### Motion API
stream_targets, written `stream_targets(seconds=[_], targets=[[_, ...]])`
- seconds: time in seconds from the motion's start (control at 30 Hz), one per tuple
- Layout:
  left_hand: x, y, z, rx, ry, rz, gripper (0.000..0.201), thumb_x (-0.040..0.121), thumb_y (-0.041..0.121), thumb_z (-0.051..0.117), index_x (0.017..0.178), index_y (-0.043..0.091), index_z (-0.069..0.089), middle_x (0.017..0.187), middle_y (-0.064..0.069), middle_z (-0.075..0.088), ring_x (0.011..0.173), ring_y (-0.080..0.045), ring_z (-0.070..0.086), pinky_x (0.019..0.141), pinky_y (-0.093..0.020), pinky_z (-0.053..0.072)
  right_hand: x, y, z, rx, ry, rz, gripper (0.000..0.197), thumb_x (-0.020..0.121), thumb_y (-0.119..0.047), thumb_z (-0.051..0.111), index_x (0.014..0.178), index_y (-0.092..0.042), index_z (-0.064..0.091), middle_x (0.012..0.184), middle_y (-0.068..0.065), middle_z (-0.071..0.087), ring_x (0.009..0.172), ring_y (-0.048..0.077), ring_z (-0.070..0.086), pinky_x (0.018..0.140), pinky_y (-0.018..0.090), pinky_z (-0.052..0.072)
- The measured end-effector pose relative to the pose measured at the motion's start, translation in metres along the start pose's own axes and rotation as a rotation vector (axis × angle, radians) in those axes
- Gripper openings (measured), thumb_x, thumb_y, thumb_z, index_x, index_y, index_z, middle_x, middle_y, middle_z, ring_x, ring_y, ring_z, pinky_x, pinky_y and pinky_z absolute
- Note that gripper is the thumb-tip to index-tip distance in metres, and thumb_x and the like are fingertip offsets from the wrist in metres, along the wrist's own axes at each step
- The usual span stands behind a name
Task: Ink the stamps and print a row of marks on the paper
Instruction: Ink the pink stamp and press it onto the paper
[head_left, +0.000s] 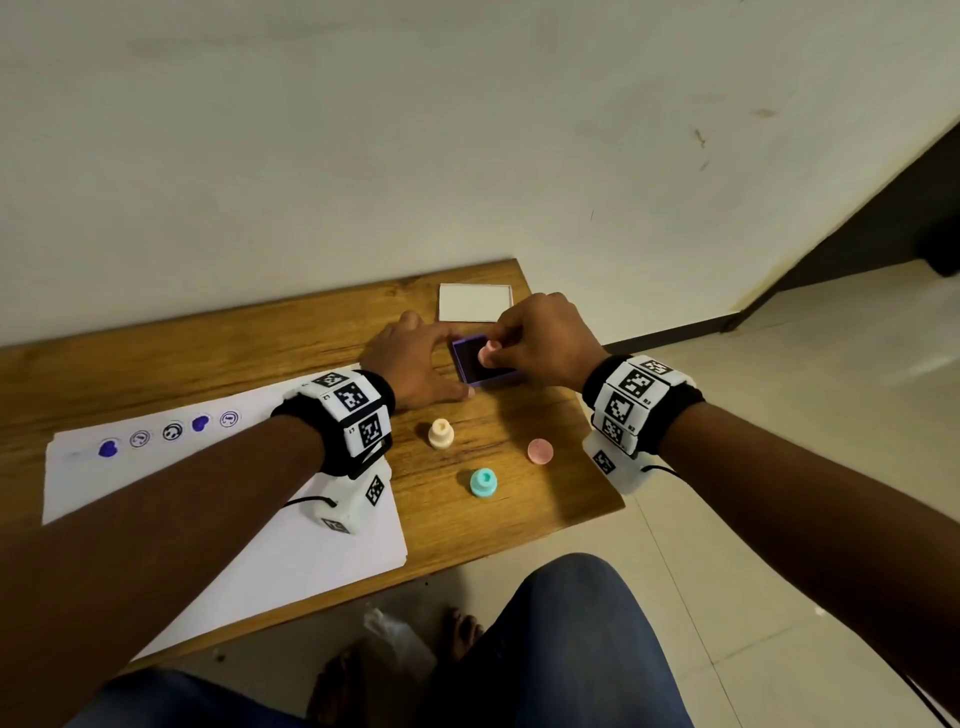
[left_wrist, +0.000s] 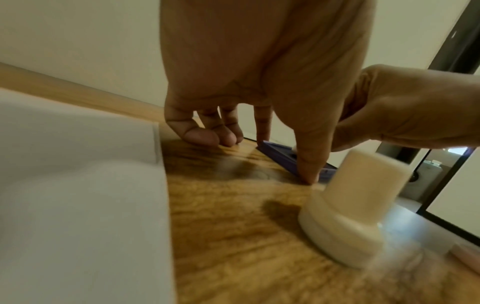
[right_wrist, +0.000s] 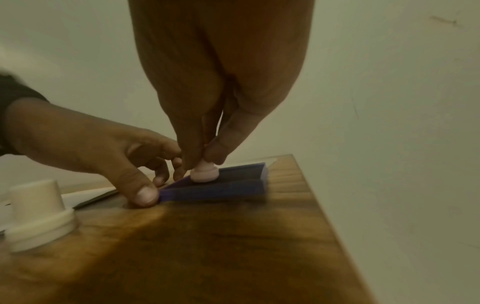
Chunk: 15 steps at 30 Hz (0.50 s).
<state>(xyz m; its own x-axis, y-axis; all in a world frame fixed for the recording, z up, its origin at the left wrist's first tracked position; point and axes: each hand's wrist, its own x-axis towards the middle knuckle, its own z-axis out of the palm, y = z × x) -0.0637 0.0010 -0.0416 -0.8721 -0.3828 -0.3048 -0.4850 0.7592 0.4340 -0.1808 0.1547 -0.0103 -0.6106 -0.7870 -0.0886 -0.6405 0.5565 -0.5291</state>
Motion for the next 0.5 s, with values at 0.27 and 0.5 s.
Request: stream_targets(seconds=[0.27, 0.5], targets=[[0.0035, -0.0013, 0.0035, -0.027, 0.035, -0.039, 0.082, 0.056, 0.059, 0.084, 0.13, 0.043, 0.052, 0.118, -0.002, 0.047, 0.115, -0.026, 0.05, 0.093, -0.045, 0.049, 0.0016, -0.0052, 0.0057, -0.2, -0.039, -0.101, 0.02, 0.087, -0.03, 0.072, 0.098, -0.016, 0.08, 0.1, 0.007, 0.075, 0.092, 0.025, 0.065, 0.074, 0.033, 0.049], [0.0049, 0.0009, 0.0041, -0.008, 0.036, -0.054, 0.082, 0.055, 0.059, 0.083, 0.129, 0.043, 0.053, 0.121, -0.003, 0.048, 0.116, -0.027, 0.049, 0.094, -0.046, 0.048, -0.0019, -0.0079, -0.0033, -0.246, -0.128, -0.155, 0.025, 0.094, -0.029, 0.064, 0.107, -0.011, 0.077, 0.1, 0.012, 0.074, 0.087, 0.025, 0.064, 0.072, 0.035, 0.052]])
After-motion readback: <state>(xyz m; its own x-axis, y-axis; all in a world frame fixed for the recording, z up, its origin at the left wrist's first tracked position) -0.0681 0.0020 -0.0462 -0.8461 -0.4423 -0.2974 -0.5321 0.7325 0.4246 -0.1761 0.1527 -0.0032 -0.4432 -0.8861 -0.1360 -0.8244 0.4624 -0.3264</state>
